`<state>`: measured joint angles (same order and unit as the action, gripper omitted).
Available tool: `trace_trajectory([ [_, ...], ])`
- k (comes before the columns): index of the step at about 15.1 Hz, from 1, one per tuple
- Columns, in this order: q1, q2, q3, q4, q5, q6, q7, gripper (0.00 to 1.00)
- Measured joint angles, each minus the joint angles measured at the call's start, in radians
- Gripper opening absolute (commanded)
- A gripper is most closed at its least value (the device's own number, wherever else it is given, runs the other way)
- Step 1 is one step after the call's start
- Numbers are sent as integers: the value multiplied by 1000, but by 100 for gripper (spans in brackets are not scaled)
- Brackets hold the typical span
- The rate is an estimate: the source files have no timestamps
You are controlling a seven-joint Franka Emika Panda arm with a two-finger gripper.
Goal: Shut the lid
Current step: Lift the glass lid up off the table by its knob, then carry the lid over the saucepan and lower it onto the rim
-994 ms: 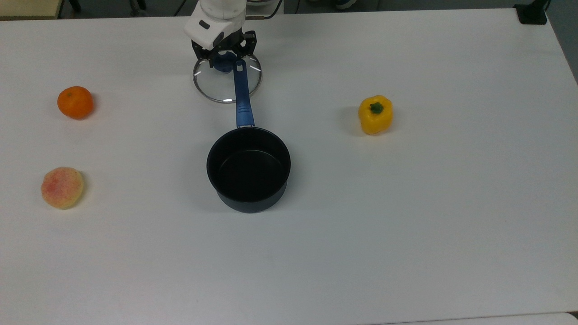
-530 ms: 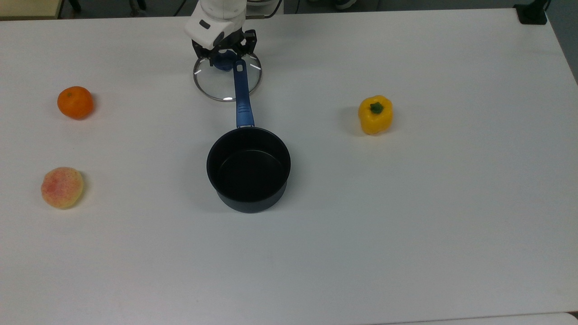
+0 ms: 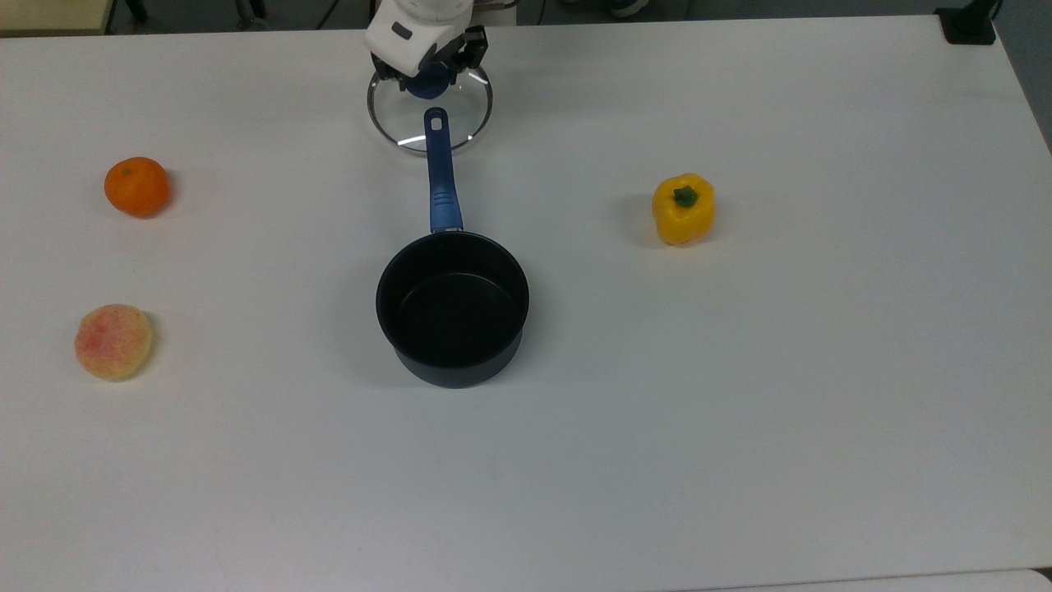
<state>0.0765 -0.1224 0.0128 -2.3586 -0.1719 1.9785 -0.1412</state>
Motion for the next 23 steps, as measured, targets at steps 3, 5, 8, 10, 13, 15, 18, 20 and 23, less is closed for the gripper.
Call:
trace_trajectory([
  [3,5,-22,33,63,0,-129,-15,20],
  [5,5,-27,48,106,2,-218,-42,20],
  [8,6,-29,77,172,34,-327,-76,20],
  [10,6,-30,92,221,77,-368,-87,20],
  [13,6,-30,100,310,117,-378,-87,20],
  [15,5,-29,100,370,121,-378,-87,21],
  [18,2,-12,93,444,121,-378,-87,21],
  [20,-1,15,86,500,121,-378,-86,21],
  [23,-5,77,60,589,121,-358,-86,21],
])
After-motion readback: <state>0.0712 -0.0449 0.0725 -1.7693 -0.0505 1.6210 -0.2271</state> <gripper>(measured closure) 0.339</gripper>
